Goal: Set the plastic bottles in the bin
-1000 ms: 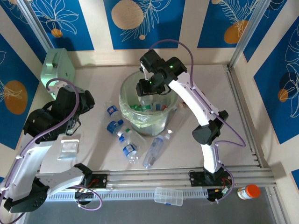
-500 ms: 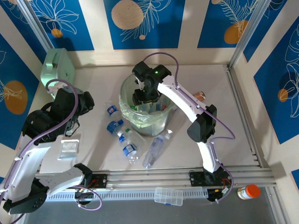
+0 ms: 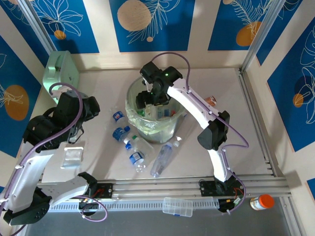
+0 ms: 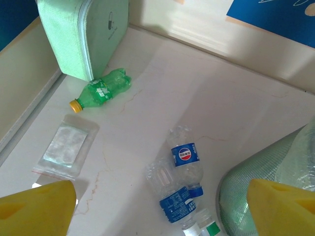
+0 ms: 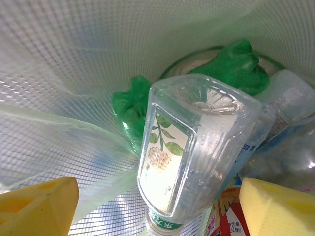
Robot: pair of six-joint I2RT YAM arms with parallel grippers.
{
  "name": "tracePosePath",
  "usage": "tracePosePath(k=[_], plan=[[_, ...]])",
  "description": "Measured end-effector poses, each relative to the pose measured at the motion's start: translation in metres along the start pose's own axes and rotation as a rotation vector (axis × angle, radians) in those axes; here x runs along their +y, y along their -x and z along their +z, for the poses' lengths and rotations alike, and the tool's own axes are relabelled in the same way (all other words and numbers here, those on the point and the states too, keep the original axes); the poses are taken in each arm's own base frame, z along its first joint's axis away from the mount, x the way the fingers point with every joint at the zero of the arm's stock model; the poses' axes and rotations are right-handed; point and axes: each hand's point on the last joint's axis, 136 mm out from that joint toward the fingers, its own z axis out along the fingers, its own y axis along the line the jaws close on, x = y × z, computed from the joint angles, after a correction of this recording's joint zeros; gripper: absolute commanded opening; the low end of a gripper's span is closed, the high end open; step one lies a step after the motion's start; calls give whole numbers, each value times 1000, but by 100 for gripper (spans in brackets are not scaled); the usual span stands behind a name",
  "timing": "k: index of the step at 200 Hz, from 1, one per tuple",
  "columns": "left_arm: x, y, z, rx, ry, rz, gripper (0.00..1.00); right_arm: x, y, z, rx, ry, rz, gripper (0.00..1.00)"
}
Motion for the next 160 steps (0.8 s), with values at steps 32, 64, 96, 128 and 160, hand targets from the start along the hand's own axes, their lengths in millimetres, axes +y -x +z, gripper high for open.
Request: tracePosePath(k=[32, 64, 96, 128, 160], plan=[[-8, 5, 2, 5, -4, 11, 90, 5, 15, -47, -117, 45, 1, 82], [-13, 11, 11, 41, 13, -47, 89, 6, 21, -122, -292, 86, 0, 80], [-4, 9, 37, 121, 72, -147, 89, -9, 5, -191, -440, 96, 10, 80], [5, 3, 66, 183, 142, -238, 91, -45, -19, -223, -502, 66, 66, 79], [38, -6, 100, 233, 279, -397, 91, -95, -50, -224, -499, 1, 171, 79]])
